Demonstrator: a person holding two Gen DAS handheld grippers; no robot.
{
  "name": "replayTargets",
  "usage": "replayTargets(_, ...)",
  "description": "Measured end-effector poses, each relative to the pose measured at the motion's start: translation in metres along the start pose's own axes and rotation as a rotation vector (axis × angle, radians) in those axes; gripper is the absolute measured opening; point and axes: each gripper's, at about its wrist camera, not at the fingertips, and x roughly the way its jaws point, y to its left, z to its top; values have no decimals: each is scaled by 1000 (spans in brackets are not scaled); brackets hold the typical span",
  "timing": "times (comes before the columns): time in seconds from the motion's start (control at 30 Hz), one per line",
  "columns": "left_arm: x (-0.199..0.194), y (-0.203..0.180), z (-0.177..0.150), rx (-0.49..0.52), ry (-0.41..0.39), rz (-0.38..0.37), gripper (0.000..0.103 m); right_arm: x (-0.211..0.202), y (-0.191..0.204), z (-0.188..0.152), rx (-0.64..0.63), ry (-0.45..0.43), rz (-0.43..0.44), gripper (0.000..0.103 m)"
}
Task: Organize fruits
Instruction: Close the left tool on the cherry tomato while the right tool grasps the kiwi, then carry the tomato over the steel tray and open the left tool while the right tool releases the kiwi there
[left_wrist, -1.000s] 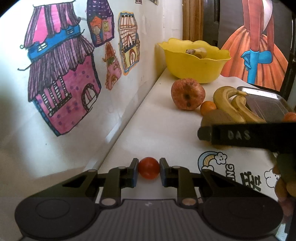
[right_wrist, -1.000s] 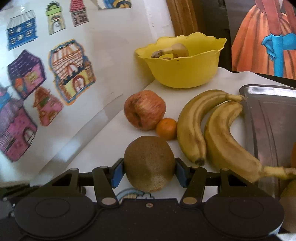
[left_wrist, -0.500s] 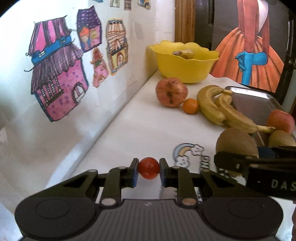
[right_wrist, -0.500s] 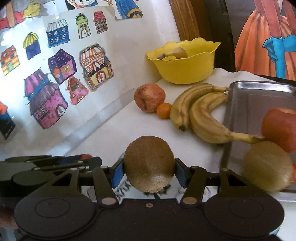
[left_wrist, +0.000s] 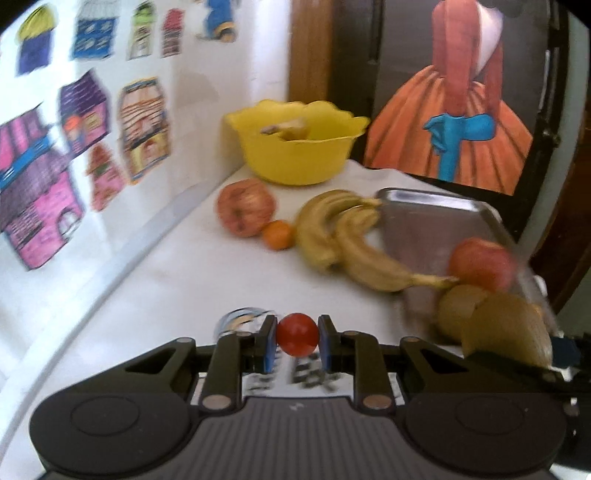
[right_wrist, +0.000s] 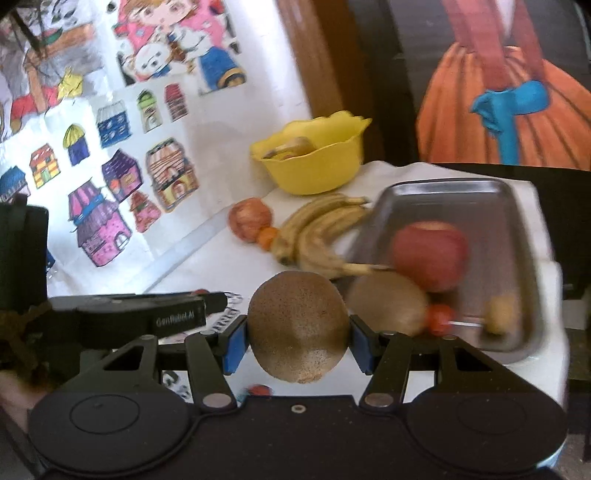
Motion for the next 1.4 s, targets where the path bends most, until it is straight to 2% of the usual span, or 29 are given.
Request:
replayTargets(0.3, 8, -67, 13, 55, -20, -73, 25, -34, -68, 3, 39, -42, -111, 59)
replayTargets(0.6, 18, -119, 28, 94, -35, -109, 25, -42, -119, 8, 67, -57, -153, 59)
replayTargets(0.83, 24, -151, 31, 125, -27, -149, 25, -40, -153, 22, 51, -65, -142, 58)
replayTargets(1.07, 28, -166, 16, 150, 10, -185, 25, -32, -182, 38, -43, -66, -136, 58)
replayTargets(1.27, 36, -173, 7, 152, 51, -187, 25, -18, -193, 47, -66, -59, -106, 58)
replayTargets(1.4, 40, -175, 6, 158, 48, -182, 26, -6, -192, 52, -99, -41, -74, 58)
